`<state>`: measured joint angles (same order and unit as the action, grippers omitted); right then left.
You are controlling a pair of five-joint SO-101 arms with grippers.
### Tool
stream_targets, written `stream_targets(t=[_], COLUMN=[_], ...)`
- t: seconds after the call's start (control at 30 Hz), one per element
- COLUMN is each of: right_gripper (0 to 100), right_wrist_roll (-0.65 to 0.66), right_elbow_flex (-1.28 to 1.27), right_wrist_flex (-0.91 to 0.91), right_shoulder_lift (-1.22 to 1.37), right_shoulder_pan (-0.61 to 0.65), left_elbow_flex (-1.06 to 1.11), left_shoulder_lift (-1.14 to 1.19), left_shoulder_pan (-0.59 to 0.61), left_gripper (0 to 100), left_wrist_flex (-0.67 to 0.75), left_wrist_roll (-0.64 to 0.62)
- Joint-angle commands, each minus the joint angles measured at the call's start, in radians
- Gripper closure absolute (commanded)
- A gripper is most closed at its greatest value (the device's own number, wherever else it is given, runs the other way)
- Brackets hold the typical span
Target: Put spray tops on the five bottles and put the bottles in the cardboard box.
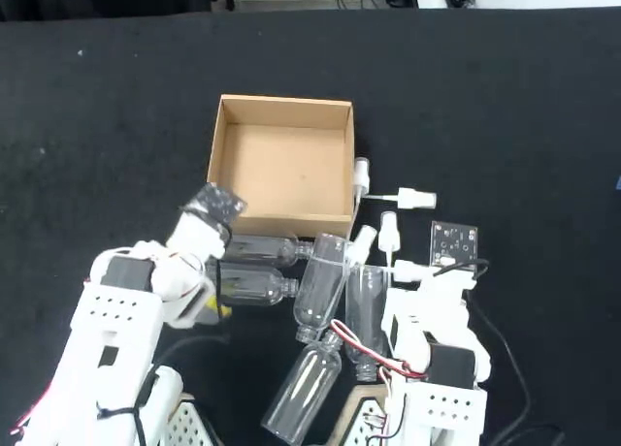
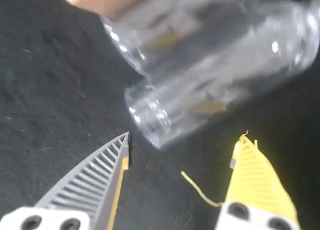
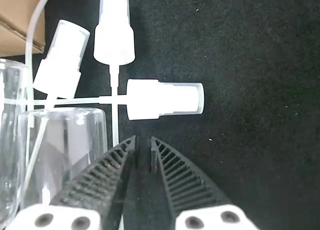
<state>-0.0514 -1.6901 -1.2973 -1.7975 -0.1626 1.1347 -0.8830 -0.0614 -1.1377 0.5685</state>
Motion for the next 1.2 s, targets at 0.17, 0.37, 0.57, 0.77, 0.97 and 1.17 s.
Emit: stream_targets(t=[0.17,0.37,0.57,0.77,0.97,1.17], right_gripper=[98.4,98.4,98.4,98.4,98.4,98.4], right_wrist_roll=[0.005,0.005,0.005,0.005,0.005,0.005], right_elbow_flex=[0.008,0.008,0.008,0.008,0.008,0.008], right_wrist_flex=[-0.008,-0.008,-0.008,-0.008,-0.008,-0.008], right_shoulder_lift=[-0.097,-0.097,-0.097,-0.097,-0.097,-0.097], right_shoulder_pan=[0.018,0.018,0.018,0.018,0.018,0.018], left_elbow_flex=[-0.116,-0.303,-0.294,-0.162,-0.059,0.027], left_shoulder_lift=[0.002,0.012,0.014,0.014,0.014,0.003], left_shoulder_pan=[0.147,0.125,-0.147,-0.2,-0.189,-0.16], left_gripper=[70,69,69,69,69,69], left_wrist_flex=[-0.12,-0.201,-0.17,0.043,0.054,0.052], left_wrist_roll=[0.215,0.031,-0.175,-0.18,-0.173,-0.08])
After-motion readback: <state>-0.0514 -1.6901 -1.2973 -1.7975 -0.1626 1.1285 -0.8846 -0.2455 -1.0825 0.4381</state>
